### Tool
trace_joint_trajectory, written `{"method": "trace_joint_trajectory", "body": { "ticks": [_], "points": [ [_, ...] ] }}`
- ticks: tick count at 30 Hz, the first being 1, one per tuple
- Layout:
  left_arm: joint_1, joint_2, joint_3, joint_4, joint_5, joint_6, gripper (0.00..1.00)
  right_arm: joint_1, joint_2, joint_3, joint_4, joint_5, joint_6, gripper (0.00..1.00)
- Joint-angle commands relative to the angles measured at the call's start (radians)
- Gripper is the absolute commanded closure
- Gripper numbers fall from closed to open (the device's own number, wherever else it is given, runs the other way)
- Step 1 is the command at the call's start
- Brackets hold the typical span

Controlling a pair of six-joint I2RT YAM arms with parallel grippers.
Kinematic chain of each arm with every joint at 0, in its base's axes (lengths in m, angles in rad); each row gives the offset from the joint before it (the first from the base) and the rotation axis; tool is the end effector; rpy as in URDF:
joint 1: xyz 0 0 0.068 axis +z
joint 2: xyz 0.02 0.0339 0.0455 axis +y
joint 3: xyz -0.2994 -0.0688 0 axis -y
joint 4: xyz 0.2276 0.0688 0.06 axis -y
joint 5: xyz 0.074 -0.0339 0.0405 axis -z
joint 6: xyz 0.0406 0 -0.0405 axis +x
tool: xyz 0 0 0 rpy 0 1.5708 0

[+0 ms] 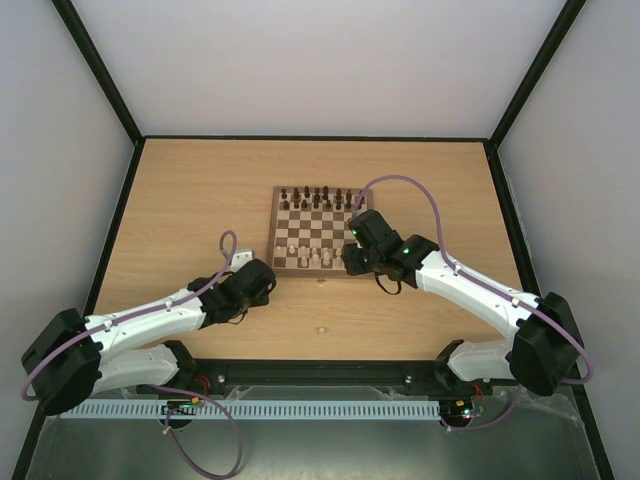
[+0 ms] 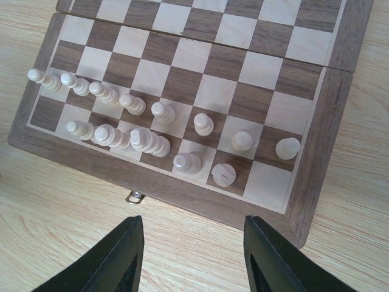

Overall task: Set up the chess pieces on the board
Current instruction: Pick up the chess piece at the center of the board.

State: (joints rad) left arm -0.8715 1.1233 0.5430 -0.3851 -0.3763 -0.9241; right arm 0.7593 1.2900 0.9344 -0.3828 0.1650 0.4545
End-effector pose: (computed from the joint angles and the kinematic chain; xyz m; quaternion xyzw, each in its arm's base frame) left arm 0.1255 -0.1261 0.2169 -0.0804 0.9359 -0.1177 0.3221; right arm 0.1900 0.1711 0.3014 -0.1054 0.9060 0.1679 0.3739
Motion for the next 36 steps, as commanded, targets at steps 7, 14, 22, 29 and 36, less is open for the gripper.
{"method": "trace_joint_trajectory", "body": {
  "ticks": [7,14,22,29,36],
  "points": [
    [0.037,0.037,-0.034,0.055,0.016,0.023,0.7,-0.002,-0.02,-0.013,-0.008,-0.019,-0.014,0.54],
    [0.045,0.068,-0.032,0.069,0.023,0.039,0.72,-0.003,-0.014,-0.012,-0.007,-0.019,-0.016,0.54],
    [0.05,0.073,-0.031,0.057,0.019,0.047,0.79,-0.003,-0.004,-0.005,-0.006,-0.017,-0.019,0.54],
    [0.052,0.075,-0.03,0.039,0.008,0.047,0.77,-0.003,0.002,-0.003,-0.006,-0.017,-0.022,0.54],
    [0.053,0.058,-0.034,0.013,-0.004,0.038,0.7,-0.002,0.008,-0.002,-0.004,-0.019,-0.023,0.54]
  ]
}}
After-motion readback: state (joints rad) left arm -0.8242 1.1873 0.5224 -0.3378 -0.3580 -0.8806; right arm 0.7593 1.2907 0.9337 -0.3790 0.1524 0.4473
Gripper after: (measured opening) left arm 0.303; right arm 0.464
